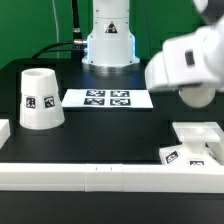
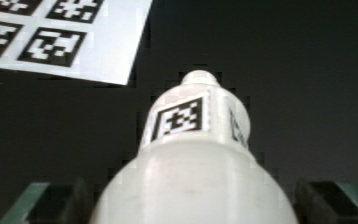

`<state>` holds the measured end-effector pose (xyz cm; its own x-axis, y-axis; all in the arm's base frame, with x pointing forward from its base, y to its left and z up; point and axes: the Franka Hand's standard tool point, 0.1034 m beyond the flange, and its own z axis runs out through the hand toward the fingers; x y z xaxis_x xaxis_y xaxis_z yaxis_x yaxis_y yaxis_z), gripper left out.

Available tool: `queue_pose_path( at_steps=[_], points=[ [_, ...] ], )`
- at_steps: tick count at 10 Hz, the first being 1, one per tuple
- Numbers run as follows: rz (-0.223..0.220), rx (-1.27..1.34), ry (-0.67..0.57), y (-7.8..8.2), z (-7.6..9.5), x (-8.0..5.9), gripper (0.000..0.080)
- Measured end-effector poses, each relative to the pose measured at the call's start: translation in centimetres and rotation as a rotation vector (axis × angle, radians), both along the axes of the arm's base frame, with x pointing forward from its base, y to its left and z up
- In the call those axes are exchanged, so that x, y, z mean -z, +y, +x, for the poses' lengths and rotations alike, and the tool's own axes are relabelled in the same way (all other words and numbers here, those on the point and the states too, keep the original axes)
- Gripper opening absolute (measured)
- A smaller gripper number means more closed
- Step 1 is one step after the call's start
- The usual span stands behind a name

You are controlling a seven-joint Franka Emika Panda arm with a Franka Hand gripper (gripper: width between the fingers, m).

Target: Assemble lamp

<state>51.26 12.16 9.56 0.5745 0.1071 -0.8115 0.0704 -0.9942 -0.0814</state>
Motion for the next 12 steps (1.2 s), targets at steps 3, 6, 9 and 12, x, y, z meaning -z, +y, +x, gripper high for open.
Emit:
queue_pose_path(
  at_steps=[3, 6, 9, 12],
  points=[
    [0.000, 0.005, -0.043, 0.2, 0.8, -0.9, 0.0571],
    [0.029, 0.018, -0.266, 0.4, 2.8, -1.1, 0.0571],
    [0.067, 0.010, -0.432, -1.0, 5.0, -4.5, 0.0571],
    [0.076, 0.030, -0.660, -1.3, 7.0, -5.8, 0.0571]
  ],
)
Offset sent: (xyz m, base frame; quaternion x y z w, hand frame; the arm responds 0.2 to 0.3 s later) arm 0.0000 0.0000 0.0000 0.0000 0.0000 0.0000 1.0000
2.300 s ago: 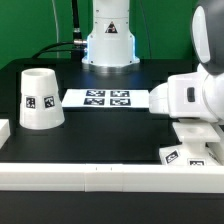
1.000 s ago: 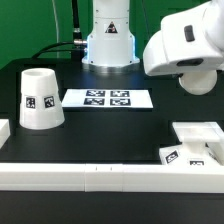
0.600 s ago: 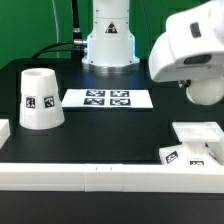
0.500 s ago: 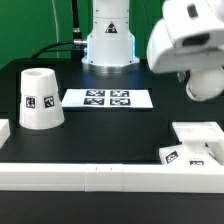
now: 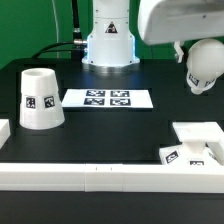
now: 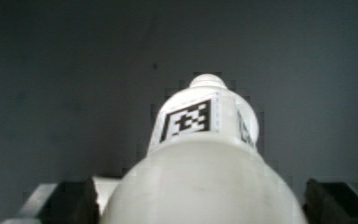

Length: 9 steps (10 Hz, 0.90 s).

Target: Assemble lamp

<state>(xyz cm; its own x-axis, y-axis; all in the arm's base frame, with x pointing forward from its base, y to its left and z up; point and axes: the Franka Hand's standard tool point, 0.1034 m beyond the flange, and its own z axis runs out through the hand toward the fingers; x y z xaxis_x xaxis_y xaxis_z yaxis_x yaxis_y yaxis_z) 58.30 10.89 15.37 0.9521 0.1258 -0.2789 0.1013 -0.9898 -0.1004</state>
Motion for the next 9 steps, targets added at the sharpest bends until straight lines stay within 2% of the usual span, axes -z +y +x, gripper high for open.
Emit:
queue_pose_path(
  at_steps=[3, 4, 5, 7, 9],
  points=[
    [0.000, -0.013, -0.216, -0.5, 0.5, 0.2, 0.0571],
    [0.003, -0.031, -0.288, -0.9, 0.6, -0.3, 0.0571],
    [0.004, -0.061, -0.293, -1.6, 0.4, -0.7, 0.0571],
    [0.003, -0.107, -0.305, -3.2, 1.2, -1.2, 0.0571],
    [0.003, -0.106, -0.302, -3.1, 1.1, -1.0, 0.0571]
  ],
)
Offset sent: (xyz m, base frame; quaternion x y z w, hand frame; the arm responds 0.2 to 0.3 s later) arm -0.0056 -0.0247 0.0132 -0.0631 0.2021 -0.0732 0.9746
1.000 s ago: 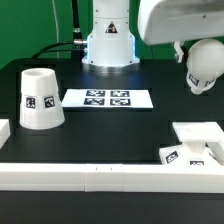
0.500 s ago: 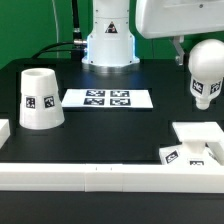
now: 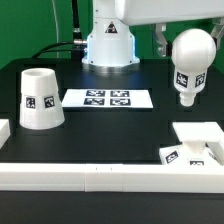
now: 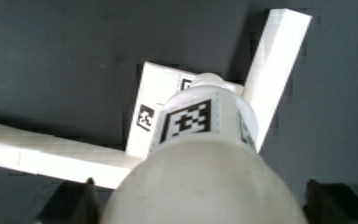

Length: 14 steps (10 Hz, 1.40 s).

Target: Assemble lamp

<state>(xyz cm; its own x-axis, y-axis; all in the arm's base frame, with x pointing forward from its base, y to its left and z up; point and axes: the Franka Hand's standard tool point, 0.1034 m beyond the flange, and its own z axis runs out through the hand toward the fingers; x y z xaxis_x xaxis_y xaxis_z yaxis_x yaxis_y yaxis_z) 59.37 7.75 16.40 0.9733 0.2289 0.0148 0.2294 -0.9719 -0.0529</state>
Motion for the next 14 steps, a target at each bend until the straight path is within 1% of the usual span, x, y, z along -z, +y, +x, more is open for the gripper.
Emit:
queue_pose_path(
  at_steps=[2, 3, 5, 6, 7, 9, 11, 12, 13, 14],
  points=[
    [-0.001, -0.012, -0.004, -0.1, 0.1, 0.1, 0.0571],
    [-0.003, -0.053, -0.031, -0.4, 0.6, 0.1, 0.0571],
    [-0.016, -0.099, -0.059, -0.8, 1.5, -0.8, 0.0571],
    [-0.006, -0.083, -0.133, -0.7, 2.1, -0.7, 0.0571],
    [-0.001, -0.078, -0.169, -0.8, 2.0, -0.4, 0.0571],
    [-0.001, -0.078, -0.162, -0.8, 1.9, -0.2, 0.0571],
    [-0.006, -0.105, -0.171, -0.8, 2.9, 0.0, 0.0571],
    [-0.025, -0.159, -0.180, -0.8, 3.5, 0.2, 0.0571],
    [-0.034, -0.183, -0.183, -0.8, 3.7, 0.4, 0.0571],
    [-0.031, -0.177, -0.182, -0.8, 3.6, 0.4, 0.0571]
  ],
)
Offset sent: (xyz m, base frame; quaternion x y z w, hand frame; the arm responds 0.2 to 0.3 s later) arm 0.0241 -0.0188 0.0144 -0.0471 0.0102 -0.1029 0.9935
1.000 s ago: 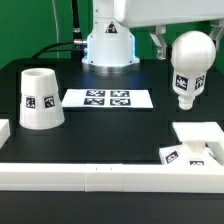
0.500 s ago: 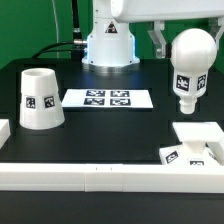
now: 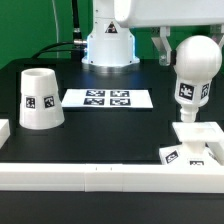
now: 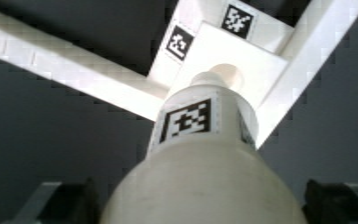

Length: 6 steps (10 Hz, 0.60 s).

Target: Assemble lamp

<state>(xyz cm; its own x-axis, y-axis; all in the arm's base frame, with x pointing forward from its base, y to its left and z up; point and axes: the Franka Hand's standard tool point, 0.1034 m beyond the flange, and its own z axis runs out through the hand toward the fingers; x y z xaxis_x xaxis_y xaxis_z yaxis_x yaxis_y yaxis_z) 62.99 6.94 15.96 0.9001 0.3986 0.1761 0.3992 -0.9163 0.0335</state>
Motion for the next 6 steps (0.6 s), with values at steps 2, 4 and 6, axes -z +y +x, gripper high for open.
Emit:
queue_pose_path(
  at_steps=[2, 4, 6],
  points=[
    [0.000, 0.005, -0.001, 0.2, 0.0, 0.1, 0.0571],
    [-0.003, -0.008, -0.010, 1.6, -0.1, 0.8, 0.0571],
    [-0.005, -0.015, -0.003, 1.6, -0.2, 1.3, 0.0571]
  ],
)
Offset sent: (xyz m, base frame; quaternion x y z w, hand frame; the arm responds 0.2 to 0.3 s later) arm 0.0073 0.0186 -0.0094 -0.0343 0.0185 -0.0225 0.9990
